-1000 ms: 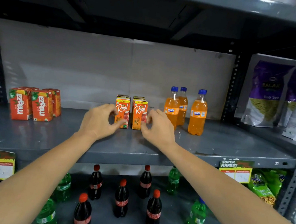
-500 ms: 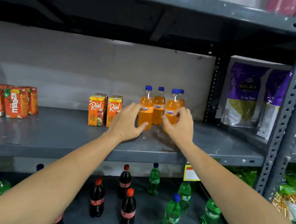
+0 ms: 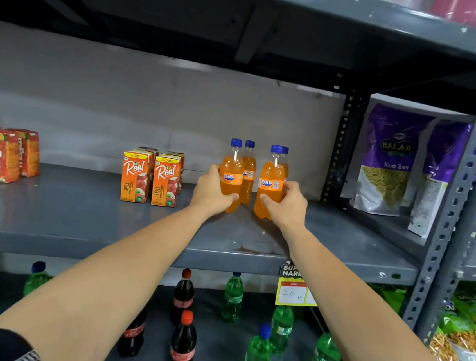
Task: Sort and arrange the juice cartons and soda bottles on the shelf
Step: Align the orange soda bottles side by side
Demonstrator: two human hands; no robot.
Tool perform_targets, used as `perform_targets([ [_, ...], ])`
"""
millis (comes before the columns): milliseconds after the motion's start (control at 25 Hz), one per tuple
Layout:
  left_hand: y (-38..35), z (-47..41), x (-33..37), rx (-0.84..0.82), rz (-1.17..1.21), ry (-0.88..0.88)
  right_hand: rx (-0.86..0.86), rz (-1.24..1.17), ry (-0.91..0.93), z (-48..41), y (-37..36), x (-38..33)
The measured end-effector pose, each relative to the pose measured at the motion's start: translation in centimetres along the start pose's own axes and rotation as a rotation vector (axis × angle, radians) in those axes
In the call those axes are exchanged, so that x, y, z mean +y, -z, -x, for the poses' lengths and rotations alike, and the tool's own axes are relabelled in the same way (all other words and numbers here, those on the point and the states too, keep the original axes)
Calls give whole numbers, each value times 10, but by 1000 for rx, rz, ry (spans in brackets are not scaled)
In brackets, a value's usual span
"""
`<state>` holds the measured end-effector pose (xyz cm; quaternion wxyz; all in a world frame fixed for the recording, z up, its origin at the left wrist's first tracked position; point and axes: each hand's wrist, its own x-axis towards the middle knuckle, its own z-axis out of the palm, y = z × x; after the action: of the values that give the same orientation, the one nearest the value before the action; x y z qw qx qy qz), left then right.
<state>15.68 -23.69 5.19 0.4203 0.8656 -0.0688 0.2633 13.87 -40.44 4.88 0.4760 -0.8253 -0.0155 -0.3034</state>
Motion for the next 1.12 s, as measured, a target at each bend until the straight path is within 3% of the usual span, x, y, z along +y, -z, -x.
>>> perform_targets([
  [240, -29, -3, 22, 15, -22, 15, 84, 59, -94, -24, 14, 17],
  [1120, -33, -7, 18, 48, 1, 53, -7, 100, -56, -28, 10, 25],
])
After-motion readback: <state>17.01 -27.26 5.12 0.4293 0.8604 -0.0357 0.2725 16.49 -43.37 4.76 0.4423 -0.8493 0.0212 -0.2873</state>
